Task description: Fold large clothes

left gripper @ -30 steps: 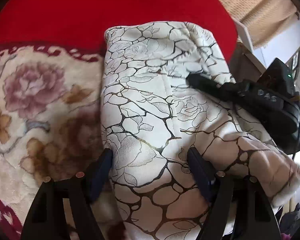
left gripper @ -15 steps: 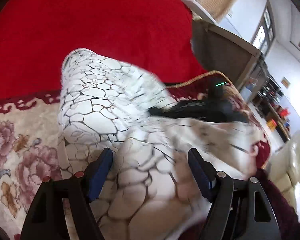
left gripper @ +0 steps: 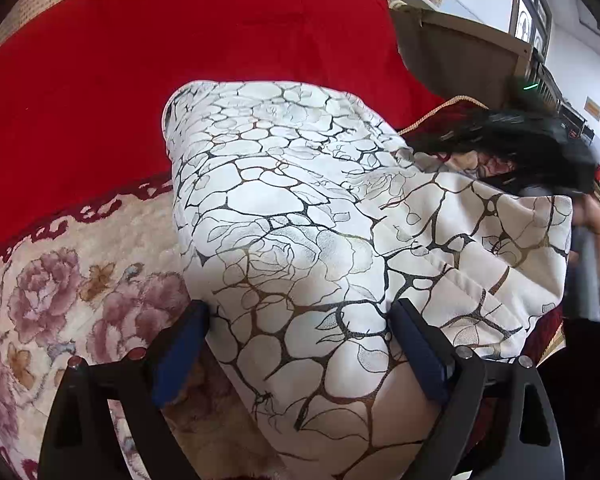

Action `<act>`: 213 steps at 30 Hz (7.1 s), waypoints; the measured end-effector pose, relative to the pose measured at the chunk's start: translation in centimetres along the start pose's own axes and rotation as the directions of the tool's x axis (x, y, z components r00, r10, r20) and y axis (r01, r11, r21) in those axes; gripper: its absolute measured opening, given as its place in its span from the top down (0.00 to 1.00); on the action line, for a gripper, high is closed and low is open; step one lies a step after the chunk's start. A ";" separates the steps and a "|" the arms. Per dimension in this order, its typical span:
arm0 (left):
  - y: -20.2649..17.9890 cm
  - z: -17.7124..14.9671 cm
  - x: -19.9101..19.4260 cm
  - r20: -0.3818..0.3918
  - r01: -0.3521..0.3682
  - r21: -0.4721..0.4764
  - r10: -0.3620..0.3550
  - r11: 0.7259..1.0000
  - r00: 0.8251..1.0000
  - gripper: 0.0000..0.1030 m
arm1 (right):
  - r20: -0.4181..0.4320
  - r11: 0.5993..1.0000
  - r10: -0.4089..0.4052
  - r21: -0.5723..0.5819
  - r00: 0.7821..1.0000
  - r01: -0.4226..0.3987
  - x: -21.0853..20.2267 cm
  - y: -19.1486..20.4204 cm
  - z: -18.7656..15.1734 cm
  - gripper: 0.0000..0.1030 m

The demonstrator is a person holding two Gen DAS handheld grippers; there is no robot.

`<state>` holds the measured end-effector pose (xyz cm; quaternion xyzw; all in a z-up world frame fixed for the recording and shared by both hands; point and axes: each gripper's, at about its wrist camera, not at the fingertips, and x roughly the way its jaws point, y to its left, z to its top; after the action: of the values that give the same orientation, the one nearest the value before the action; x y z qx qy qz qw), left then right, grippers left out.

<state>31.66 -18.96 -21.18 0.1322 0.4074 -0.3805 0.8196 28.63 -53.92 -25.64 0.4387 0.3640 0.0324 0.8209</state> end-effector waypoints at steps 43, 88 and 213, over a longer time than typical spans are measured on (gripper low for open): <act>1.3 -1.3 1.6 -0.016 -0.033 -0.032 0.032 0.999 0.999 0.07 | -0.176 0.893 -0.418 -0.258 0.891 0.368 11.6 6.7 6.9 0.69; 4.9 -0.3 -1.8 0.101 -0.275 -0.103 0.285 0.956 0.953 0.07 | -0.067 0.881 -0.276 -0.417 0.959 0.224 -2.8 5.2 -6.7 0.51; 3.9 -5.2 -7.2 0.026 -0.328 -0.225 0.342 0.918 0.939 0.23 | 0.051 0.916 0.025 -0.402 0.998 -0.002 -3.8 11.1 -15.2 0.34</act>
<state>28.86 -9.88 -19.28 0.0971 0.3911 -0.1919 0.8949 19.28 -37.89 -20.52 0.2641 0.3237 0.1000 0.9030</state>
